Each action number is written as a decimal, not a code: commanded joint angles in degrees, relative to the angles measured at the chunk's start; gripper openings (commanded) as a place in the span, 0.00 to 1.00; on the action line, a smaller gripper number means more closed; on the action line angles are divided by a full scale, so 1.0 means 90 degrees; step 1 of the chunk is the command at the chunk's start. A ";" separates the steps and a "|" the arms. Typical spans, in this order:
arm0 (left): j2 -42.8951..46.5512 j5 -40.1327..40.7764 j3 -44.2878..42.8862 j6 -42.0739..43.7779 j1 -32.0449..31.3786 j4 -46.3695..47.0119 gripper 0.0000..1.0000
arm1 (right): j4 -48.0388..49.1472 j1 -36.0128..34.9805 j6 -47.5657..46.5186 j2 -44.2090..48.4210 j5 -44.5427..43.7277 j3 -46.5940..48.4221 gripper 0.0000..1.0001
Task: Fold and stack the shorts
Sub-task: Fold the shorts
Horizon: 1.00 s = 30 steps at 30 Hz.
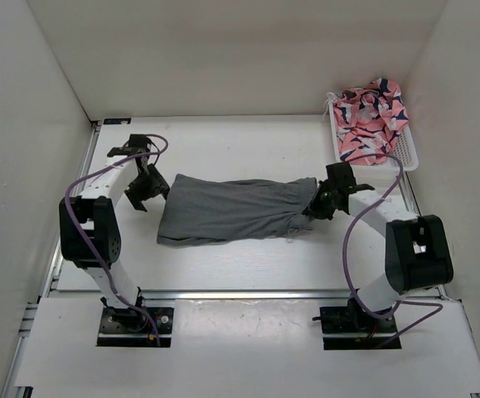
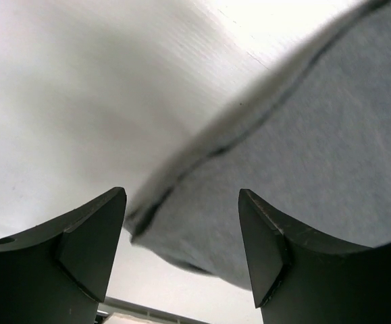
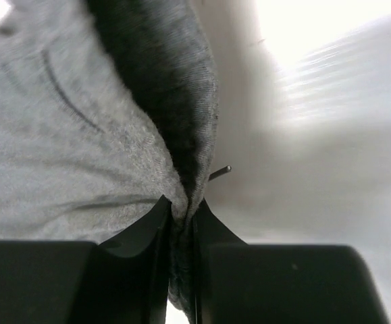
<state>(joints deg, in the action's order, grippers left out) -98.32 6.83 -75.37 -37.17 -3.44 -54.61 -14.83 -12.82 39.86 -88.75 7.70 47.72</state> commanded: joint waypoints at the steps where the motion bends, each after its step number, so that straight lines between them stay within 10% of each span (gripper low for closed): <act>1: -0.0130 -0.0241 -0.0180 0.0057 0.0021 0.0169 0.78 | -0.1122 0.0018 -0.0765 0.0515 -0.0845 0.0672 0.00; 30: -0.1331 -0.1218 0.0406 -0.0060 -0.0555 0.0872 0.65 | -0.4572 -0.4151 -0.1714 -0.2559 -0.3650 0.7673 0.00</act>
<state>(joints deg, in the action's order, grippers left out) -110.06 -2.94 -73.47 -37.52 -8.01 -49.23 -52.66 -48.14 24.18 -109.10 -23.24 109.62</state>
